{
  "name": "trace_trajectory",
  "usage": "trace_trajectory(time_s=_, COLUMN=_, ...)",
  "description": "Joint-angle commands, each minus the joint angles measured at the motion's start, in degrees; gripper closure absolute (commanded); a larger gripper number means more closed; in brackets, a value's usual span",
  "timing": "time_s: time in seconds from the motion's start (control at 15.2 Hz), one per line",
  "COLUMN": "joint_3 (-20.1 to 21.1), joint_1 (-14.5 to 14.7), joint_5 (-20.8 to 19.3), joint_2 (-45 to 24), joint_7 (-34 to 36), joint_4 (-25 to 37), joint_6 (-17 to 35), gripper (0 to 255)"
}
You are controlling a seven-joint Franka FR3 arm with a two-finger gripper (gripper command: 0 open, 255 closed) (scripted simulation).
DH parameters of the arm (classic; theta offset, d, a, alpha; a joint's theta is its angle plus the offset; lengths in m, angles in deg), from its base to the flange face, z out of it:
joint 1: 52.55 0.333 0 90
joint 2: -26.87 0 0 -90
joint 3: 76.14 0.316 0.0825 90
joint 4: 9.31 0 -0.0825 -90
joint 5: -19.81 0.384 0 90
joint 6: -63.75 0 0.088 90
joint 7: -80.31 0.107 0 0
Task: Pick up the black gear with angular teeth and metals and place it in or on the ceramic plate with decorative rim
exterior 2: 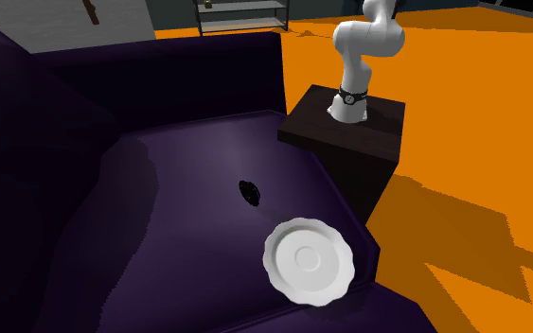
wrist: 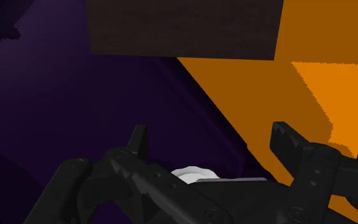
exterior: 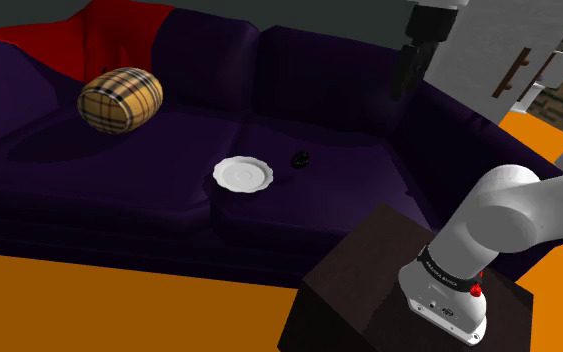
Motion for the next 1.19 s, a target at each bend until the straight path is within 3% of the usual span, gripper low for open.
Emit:
trace_trajectory(time_s=0.0, joint_3=0.0, joint_1=0.0, joint_5=0.0, joint_2=0.0, joint_7=0.0, joint_4=0.0, joint_6=0.0, gripper=0)
trace_trajectory(time_s=0.59, joint_3=-6.2, joint_1=-0.77, joint_5=-3.44, joint_2=-10.82, joint_7=-8.8, joint_4=-5.13, joint_6=15.5, gripper=0)
trace_trajectory(time_s=1.12, joint_3=-11.1, joint_1=-1.1, joint_5=-4.36, joint_2=-25.25, joint_7=-16.46, joint_4=-4.03, joint_6=28.4, gripper=0)
